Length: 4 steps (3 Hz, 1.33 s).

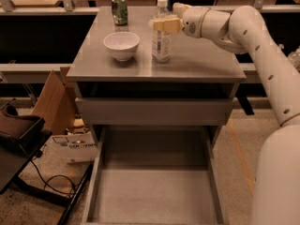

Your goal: Place blue plastic bottle into middle drawer

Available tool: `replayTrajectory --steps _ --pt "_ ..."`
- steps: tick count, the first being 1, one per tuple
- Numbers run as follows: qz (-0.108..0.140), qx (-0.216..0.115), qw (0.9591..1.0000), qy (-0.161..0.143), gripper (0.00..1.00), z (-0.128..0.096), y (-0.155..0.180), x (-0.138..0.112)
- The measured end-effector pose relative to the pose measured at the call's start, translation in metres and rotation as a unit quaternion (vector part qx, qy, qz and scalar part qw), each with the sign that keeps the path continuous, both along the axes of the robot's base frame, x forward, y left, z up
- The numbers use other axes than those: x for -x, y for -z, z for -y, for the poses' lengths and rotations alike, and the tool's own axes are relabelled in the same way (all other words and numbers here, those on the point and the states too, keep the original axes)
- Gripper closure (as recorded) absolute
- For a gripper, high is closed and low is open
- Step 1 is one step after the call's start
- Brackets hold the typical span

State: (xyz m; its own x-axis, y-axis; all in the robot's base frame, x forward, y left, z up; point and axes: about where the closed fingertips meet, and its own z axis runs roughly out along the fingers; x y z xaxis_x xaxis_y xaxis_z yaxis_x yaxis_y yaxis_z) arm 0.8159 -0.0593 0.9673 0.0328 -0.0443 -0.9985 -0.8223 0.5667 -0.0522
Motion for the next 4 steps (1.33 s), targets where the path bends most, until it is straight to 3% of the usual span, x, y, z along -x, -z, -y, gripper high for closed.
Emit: replayTrajectory --steps 2,3,4 --pt "-0.007 0.002 1.0000 -0.005 0.65 -0.0107 0.0100 -0.0061" --pt "-0.007 0.001 0.9999 -0.008 0.96 -0.0154 0.0108 -0.0062" --pt "-0.008 0.001 0.9999 -0.009 1.00 -0.0169 0.0110 -0.0062"
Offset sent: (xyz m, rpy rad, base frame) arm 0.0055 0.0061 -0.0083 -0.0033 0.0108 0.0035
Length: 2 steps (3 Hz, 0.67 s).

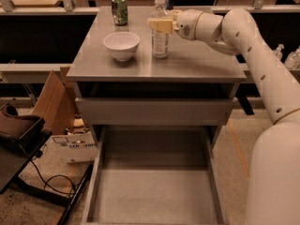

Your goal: Place blue plastic bottle into middle drawer

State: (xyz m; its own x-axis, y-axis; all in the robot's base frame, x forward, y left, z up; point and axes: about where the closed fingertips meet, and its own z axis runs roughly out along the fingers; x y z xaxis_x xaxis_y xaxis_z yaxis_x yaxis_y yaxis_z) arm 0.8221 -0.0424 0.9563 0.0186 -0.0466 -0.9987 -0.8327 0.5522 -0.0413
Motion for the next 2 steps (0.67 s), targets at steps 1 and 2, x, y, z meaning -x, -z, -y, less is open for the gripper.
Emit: replayTrajectory --steps 1,2 --pt "0.014 0.004 0.9999 0.008 1.00 0.000 -0.020 0.007" --pt "0.035 0.008 0.9990 0.027 1.00 0.006 -0.054 0.037"
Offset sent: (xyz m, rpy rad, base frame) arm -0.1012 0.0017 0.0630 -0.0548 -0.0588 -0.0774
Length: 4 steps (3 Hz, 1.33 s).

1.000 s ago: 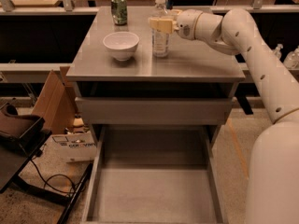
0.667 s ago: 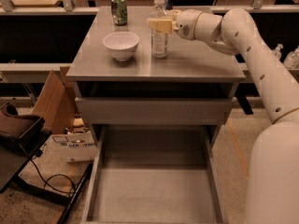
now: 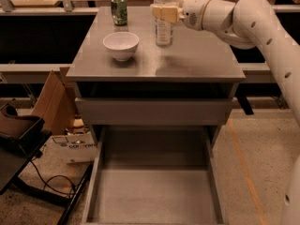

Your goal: Place blue plastic bottle into middle drawer

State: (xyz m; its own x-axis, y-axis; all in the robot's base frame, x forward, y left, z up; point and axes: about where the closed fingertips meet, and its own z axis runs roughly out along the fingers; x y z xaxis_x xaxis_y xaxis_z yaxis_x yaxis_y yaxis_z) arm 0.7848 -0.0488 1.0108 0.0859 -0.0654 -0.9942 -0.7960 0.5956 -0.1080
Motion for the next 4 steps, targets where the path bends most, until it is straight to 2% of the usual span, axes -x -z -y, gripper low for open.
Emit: replayTrajectory --steps 1,2,3,4 --pt "0.015 0.010 0.9997 0.019 1.00 0.005 -0.018 0.048" --pt "0.021 0.014 0.9987 0.043 1.00 0.018 -0.016 0.102" --pt "0.014 0.004 0.9975 0.070 1.00 0.025 0.023 0.139" --pt "-0.007 -0.012 0.9944 0.104 1.00 0.037 0.093 0.168"
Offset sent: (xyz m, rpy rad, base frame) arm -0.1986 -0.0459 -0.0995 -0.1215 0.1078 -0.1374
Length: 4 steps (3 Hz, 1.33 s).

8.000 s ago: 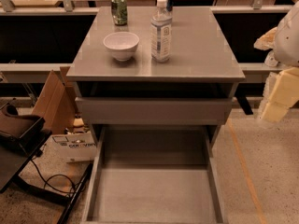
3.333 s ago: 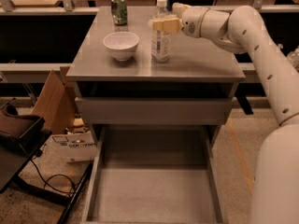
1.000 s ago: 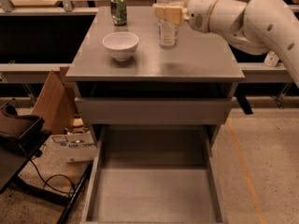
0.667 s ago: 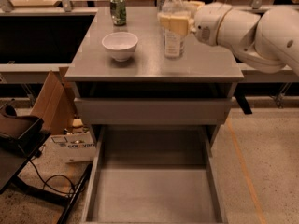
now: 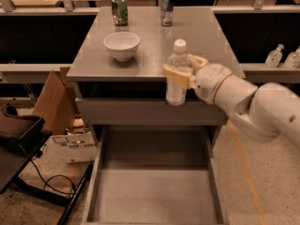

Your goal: Place blue plastic bottle into middle drawer

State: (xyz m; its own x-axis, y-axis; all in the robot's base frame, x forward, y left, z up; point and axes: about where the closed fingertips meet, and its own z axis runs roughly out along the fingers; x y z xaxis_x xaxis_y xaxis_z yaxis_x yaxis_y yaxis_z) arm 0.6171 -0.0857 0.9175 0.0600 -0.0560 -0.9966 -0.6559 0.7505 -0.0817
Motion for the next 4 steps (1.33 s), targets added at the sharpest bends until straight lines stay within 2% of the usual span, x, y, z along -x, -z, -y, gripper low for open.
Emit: replayTrajectory --steps 1,2,3,4 --pt "-0.042 -0.039 0.9975 0.041 1.00 0.020 0.079 0.038" --pt "-0.092 -0.054 0.9923 0.063 1.00 0.027 0.173 0.077" --pt "-0.141 -0.069 0.9835 0.089 1.00 0.025 0.252 0.099" --pt "-0.136 -0.065 0.9851 0.083 1.00 0.020 0.254 0.096"
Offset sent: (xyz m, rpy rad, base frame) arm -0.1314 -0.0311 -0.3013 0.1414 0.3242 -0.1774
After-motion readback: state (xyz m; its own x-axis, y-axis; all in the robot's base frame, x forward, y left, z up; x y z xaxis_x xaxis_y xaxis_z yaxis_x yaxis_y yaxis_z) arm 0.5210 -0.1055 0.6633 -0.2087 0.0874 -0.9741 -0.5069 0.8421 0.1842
